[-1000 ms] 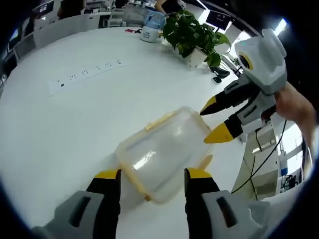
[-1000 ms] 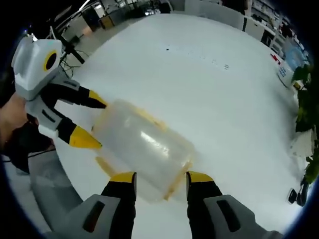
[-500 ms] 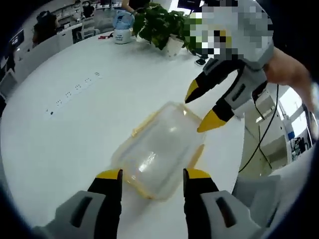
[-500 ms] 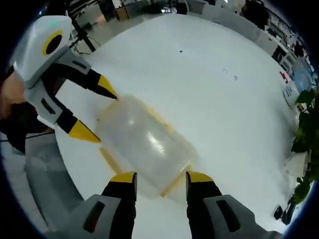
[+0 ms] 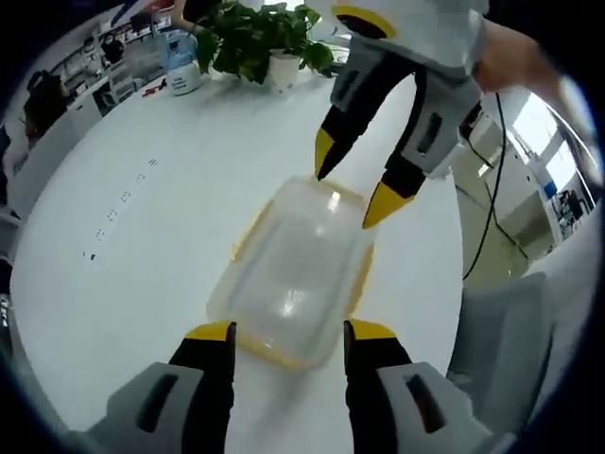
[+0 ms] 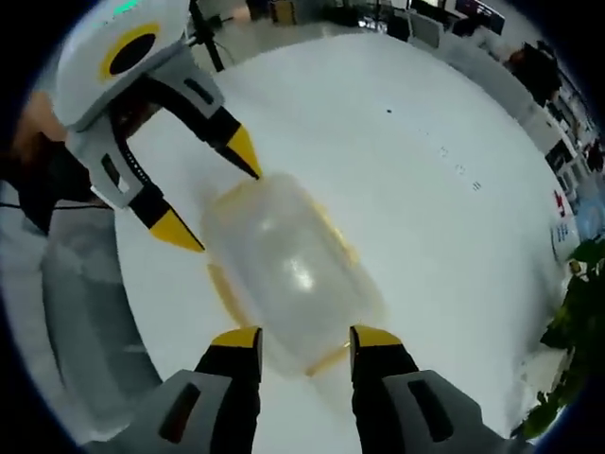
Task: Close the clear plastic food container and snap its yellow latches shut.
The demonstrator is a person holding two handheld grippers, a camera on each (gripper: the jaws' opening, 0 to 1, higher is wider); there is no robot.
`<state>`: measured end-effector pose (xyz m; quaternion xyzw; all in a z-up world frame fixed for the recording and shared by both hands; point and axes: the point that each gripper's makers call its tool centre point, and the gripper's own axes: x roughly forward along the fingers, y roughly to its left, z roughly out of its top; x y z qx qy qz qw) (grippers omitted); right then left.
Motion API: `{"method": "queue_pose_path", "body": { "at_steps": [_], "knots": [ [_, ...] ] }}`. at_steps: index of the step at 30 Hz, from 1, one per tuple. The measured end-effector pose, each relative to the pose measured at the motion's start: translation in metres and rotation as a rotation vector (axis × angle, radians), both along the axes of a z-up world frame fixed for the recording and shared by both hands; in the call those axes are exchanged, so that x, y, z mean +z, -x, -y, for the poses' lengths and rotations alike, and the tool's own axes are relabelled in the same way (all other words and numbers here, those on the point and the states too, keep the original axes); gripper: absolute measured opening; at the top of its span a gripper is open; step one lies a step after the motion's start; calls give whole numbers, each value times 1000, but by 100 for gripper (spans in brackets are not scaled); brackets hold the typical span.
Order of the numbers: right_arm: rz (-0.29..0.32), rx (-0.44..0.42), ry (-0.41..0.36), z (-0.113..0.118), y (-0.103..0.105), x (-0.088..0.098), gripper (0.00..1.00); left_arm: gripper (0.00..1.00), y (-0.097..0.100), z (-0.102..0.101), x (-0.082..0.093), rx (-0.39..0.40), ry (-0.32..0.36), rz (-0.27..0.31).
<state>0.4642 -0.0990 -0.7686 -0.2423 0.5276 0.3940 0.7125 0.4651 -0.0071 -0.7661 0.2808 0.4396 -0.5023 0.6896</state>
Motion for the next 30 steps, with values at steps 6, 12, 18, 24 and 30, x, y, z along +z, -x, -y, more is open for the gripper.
{"method": "queue_pose_path", "body": {
  "at_steps": [6,12,18,24,30],
  "knots": [
    [7,53,12,-2,1,0,35,46,-1,-1,0,-44,-12,21],
    [9,64,10,-3,1,-1,35,45,0,1,0,-76,-21,29],
    [11,82,10,-5,0,-1,34,45,0,3,0,-110,-28,43],
    [12,98,13,-8,1,-1,34,44,1,5,-2,-144,-44,52],
    [13,103,15,-7,0,-1,33,44,0,7,0,-148,-40,56]
  ]
}}
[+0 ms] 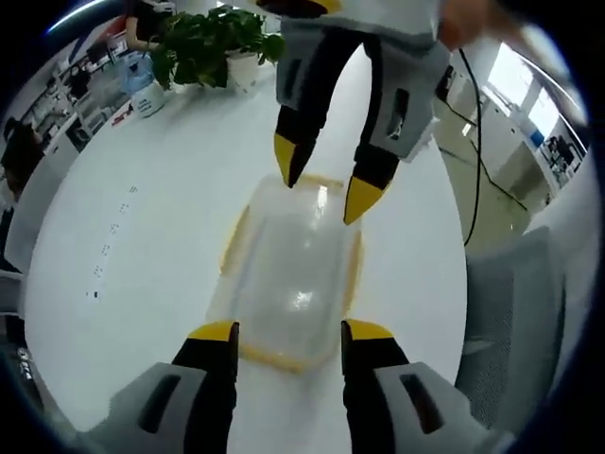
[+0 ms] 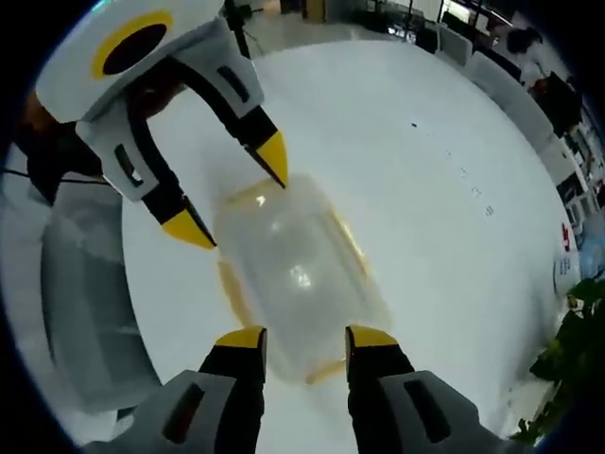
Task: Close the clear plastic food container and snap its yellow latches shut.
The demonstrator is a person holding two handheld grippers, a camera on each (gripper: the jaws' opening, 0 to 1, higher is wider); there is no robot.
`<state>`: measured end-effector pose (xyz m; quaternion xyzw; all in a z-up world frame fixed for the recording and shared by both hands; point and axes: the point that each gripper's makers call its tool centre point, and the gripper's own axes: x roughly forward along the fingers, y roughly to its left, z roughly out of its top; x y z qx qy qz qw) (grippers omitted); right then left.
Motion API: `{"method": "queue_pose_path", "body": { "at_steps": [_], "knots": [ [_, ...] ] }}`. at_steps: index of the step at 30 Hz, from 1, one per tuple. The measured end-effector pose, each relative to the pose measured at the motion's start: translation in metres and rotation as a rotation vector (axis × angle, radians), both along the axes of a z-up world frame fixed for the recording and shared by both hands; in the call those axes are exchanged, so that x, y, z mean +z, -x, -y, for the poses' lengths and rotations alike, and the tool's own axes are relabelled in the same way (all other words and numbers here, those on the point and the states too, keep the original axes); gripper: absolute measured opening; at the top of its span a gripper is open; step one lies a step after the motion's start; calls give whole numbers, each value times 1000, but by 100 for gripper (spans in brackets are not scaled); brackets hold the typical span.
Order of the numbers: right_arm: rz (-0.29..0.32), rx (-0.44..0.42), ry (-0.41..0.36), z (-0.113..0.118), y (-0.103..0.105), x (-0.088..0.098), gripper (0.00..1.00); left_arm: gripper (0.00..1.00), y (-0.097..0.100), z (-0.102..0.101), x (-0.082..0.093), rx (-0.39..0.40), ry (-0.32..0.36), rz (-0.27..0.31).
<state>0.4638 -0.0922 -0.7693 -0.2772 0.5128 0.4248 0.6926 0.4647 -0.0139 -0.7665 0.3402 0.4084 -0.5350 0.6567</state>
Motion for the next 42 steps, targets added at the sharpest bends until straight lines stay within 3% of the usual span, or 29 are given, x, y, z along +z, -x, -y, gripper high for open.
{"method": "queue_pose_path", "body": {
  "at_steps": [42],
  "knots": [
    [2,41,-23,-7,1,1,29,43,1,14,3,-42,24,7]
  ]
}}
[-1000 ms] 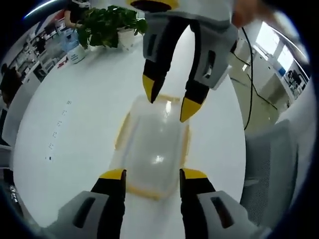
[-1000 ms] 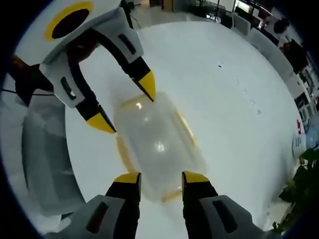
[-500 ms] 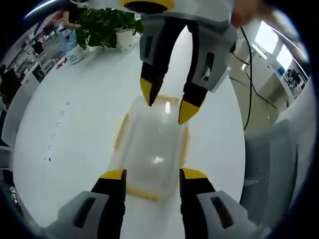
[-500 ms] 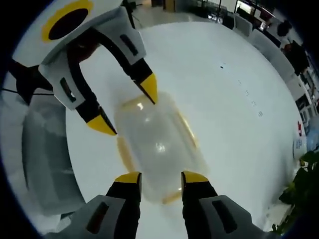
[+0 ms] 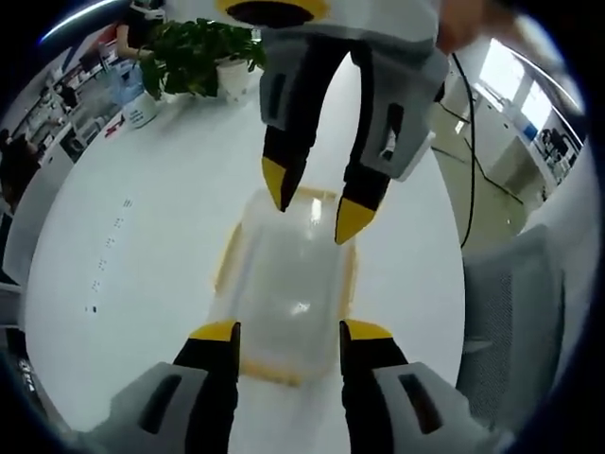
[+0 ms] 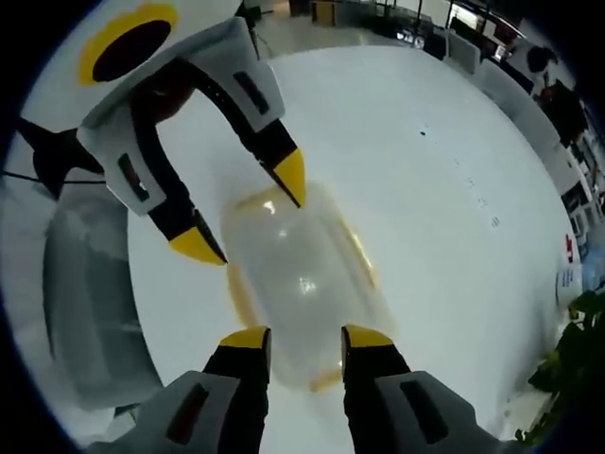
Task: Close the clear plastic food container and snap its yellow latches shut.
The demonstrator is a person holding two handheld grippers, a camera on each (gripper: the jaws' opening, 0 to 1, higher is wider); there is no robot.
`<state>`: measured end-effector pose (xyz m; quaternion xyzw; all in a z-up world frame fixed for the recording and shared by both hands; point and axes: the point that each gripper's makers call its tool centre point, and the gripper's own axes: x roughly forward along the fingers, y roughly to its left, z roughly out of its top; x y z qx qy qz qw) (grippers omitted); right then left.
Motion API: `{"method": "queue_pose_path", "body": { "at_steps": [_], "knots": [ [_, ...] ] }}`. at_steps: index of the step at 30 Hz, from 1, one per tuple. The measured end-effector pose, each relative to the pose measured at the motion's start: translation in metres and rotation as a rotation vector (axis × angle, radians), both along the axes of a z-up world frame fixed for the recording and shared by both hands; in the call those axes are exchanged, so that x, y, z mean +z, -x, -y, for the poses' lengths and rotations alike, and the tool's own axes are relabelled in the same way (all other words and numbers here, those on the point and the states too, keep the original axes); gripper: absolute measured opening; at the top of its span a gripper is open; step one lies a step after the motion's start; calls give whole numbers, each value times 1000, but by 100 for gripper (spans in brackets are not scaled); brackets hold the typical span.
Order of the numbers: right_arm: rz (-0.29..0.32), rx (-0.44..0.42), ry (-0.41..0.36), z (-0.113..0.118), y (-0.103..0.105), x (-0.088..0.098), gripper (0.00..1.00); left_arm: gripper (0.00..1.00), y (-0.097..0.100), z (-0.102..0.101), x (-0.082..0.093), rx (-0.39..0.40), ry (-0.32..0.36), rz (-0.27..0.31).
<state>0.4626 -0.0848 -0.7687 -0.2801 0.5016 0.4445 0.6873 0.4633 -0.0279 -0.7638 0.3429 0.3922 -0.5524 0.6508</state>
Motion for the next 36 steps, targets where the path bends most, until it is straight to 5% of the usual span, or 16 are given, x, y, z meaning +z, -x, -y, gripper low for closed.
{"method": "queue_pose_path", "body": {
  "at_steps": [36],
  "knots": [
    [28,43,-87,-23,-19,-1,27,40,-9,25,-5,46,101,14]
  ]
}}
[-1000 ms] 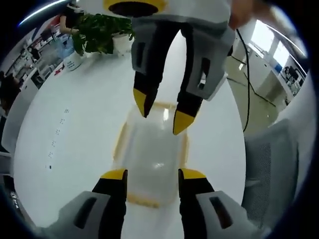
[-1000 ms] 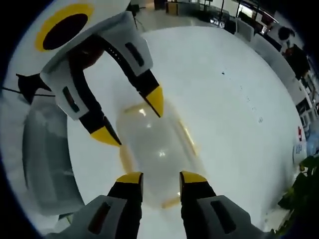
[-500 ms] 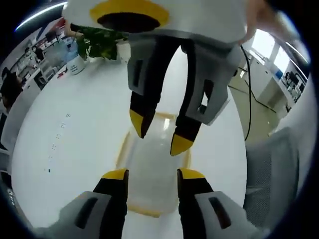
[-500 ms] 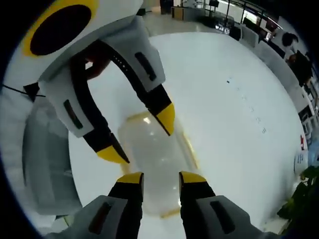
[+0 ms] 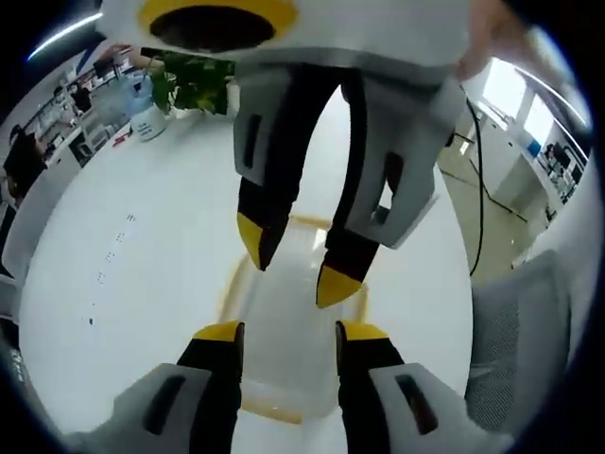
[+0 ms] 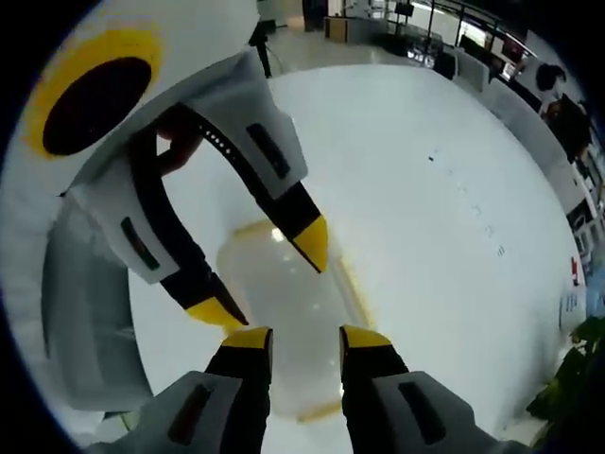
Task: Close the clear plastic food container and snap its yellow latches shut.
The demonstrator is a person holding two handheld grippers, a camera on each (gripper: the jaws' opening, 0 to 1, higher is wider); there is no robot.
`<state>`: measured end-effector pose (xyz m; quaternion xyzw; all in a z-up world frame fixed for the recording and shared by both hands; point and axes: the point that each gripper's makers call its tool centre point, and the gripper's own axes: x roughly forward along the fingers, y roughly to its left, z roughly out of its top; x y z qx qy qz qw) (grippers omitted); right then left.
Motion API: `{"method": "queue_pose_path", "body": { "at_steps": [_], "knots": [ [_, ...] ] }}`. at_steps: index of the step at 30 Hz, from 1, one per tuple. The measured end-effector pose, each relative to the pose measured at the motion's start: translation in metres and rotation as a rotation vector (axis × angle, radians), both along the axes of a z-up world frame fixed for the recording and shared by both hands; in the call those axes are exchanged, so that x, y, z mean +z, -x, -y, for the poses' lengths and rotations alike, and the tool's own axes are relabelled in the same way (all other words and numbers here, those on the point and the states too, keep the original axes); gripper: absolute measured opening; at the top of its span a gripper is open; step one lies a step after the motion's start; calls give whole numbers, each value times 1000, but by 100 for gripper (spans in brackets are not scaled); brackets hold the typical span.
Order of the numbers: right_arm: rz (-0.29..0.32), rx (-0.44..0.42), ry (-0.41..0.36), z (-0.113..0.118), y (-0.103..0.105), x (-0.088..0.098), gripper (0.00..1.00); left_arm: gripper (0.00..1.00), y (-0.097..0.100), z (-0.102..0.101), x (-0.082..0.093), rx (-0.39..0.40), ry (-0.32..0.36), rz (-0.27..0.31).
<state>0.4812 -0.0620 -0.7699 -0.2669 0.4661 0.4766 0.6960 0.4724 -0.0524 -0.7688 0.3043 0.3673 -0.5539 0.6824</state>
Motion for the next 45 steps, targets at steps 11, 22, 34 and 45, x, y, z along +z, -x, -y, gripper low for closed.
{"method": "queue_pose_path", "body": {
  "at_steps": [11,22,34,45],
  "knots": [
    [6,-3,-9,-3,-8,0,27,40,10,-2,-9,3,1,-17],
    [6,-5,-16,-4,-11,0,27,40,11,1,-3,25,38,-26],
    [12,-5,-15,-5,-18,1,28,41,16,1,-5,18,32,-32],
    [15,3,-11,-6,-23,-1,29,42,23,3,-4,12,42,-35]
  ]
}}
